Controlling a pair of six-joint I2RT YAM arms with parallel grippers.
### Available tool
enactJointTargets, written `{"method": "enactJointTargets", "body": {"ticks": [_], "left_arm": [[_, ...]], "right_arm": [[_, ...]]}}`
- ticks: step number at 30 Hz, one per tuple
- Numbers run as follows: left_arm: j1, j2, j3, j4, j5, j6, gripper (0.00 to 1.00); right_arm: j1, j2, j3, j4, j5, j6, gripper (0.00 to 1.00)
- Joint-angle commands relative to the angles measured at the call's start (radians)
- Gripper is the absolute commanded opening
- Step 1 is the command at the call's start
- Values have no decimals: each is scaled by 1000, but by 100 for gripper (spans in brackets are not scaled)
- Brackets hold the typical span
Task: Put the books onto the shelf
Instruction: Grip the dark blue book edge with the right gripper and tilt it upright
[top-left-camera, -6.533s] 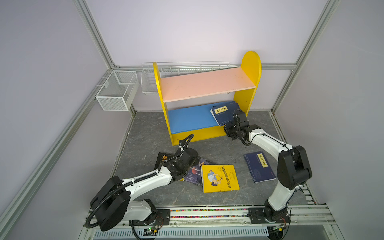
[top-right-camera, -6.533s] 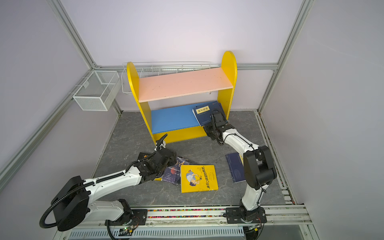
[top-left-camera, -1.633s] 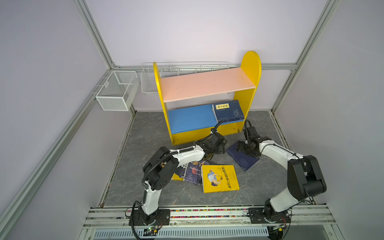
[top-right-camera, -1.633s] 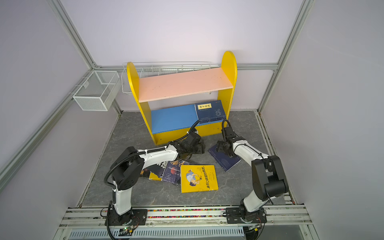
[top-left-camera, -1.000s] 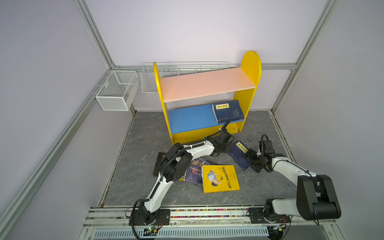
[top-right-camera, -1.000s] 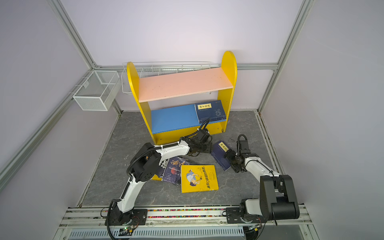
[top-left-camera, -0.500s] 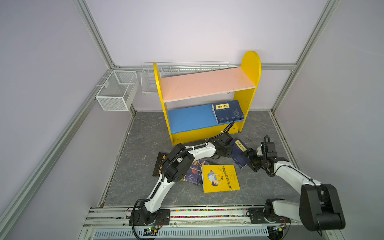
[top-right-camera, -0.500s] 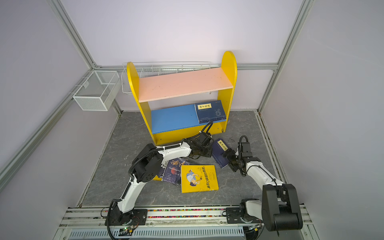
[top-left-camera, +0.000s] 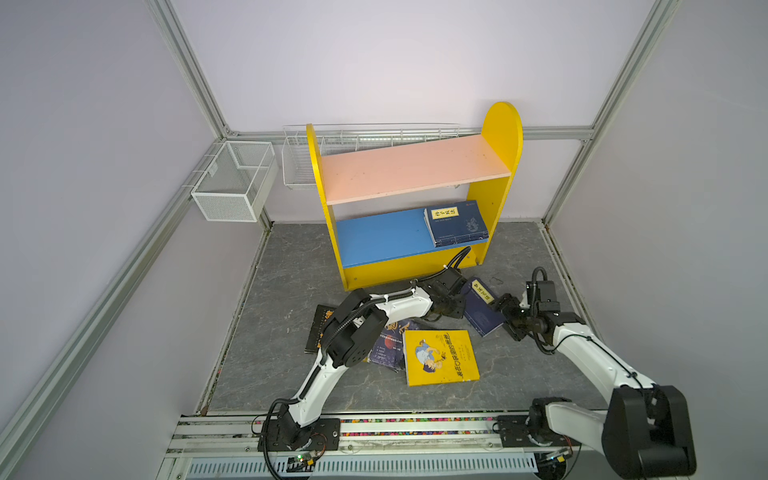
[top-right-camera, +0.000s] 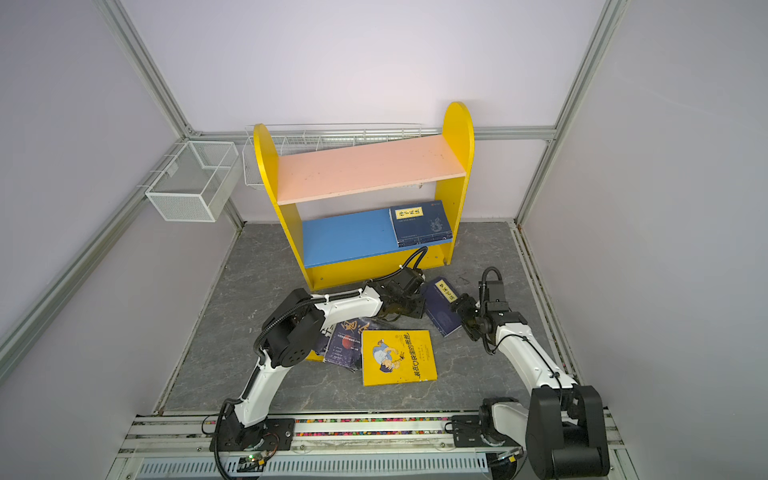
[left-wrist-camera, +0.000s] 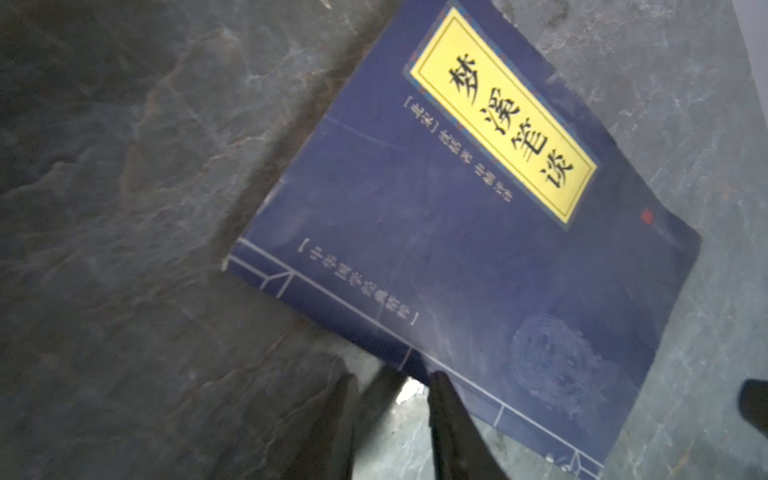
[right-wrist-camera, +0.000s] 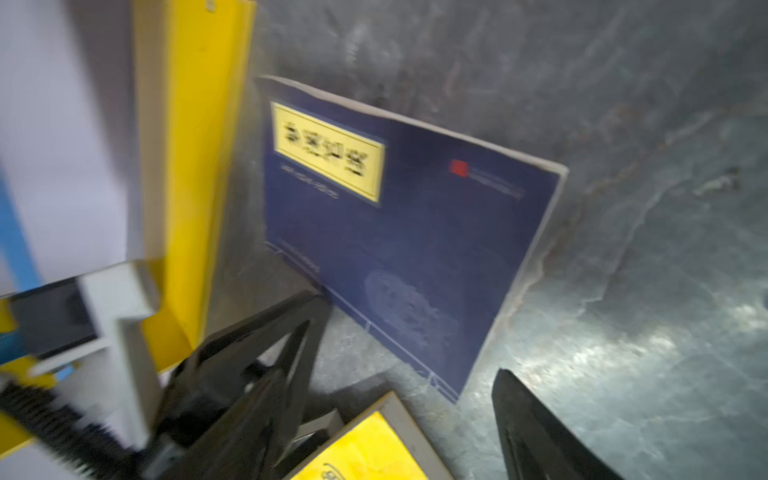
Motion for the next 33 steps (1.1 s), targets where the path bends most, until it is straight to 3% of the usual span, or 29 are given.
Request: {"method": "enactJointTargets", "body": {"ticks": [1, 6, 12, 20, 33], "left_arm": [[31, -49, -13, 12, -97, -16, 37], [74, -23, 55, 21, -163, -1, 52], [96, 76, 193, -13, -188, 52, 56], [73, 180, 317, -78, -70, 108, 43], [36, 153, 178, -16, 22, 99, 39]], "right_arm": [[-11, 68, -57, -46, 11, 62, 81], [-15, 131, -28, -48, 11, 18, 81], [-23, 126, -25, -62, 19, 11, 82], [-59, 183, -15, -33, -29, 8, 82], [-74, 227, 12, 9, -79, -20, 82]]}}
